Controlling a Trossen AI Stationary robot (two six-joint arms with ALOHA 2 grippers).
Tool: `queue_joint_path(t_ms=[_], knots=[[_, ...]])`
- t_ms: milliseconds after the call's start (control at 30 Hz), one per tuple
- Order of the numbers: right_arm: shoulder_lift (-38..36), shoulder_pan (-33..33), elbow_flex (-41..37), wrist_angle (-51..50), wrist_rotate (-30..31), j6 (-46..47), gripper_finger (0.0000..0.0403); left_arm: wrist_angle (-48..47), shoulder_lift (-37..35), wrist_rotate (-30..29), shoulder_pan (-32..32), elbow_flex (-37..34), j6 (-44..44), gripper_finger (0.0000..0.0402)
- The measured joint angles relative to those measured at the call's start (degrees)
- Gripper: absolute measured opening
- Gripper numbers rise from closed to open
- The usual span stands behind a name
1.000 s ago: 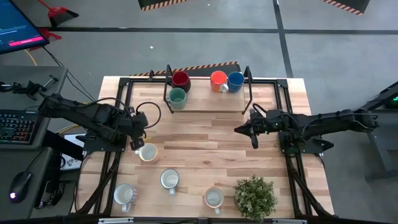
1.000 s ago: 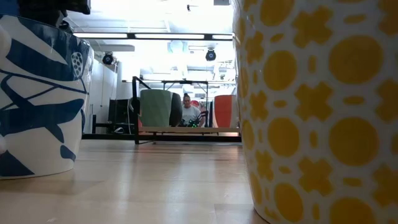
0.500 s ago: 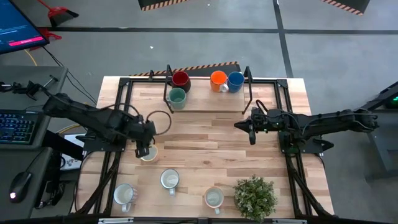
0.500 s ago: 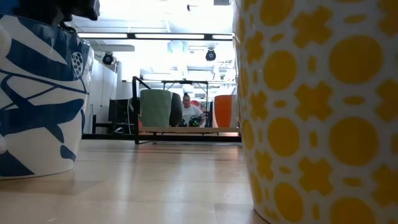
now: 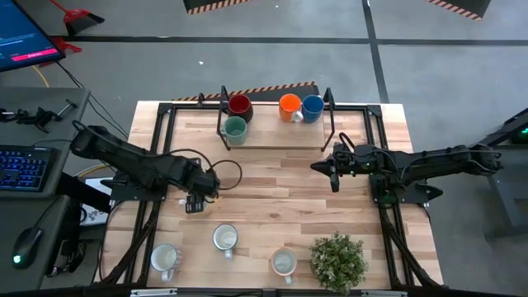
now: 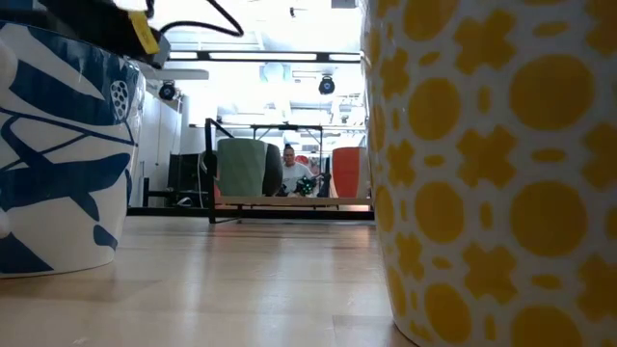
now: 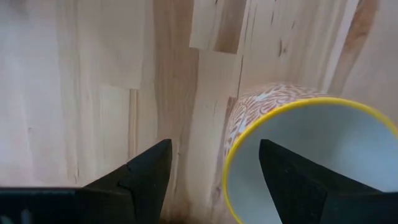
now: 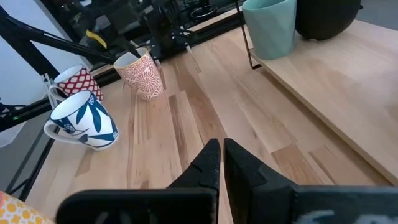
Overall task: Place coffee mugs
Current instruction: Put the orange pattern mug on the shelf
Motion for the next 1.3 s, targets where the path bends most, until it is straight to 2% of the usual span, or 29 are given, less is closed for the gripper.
queue_joint_path(t_ms=[267, 633, 867, 1167, 1300], knots=[[0.00, 0.00, 0.00, -0.12, -0.07, 0.00, 0.0002, 1.17, 5.97, -0.40, 0.20, 0.00, 5.74, 0.0232], [0.00, 0.00, 0.00, -0.65, -0.13, 0.00, 0.0002, 3.85, 11.64, -0.31, 0.22, -0.02, 8.34, 0.0223], [0.00, 0.00, 0.02, -2.08, -0.15, 0.00, 0.0002, 3.84, 12.08, 0.28, 0.20, 0.04, 8.69, 0.0154], [0.00, 0.00, 0.02, -2.58, -0.13, -0.01, 0.0002, 2.91, 11.91, 1.33, 0.22, 0.07, 8.75, 0.0016], [0.00, 0.00, 0.02, -2.64, -0.13, -0.39, 0.0002, 3.04, 11.97, 2.48, 0.89, 0.09, 8.92, 0.0014]])
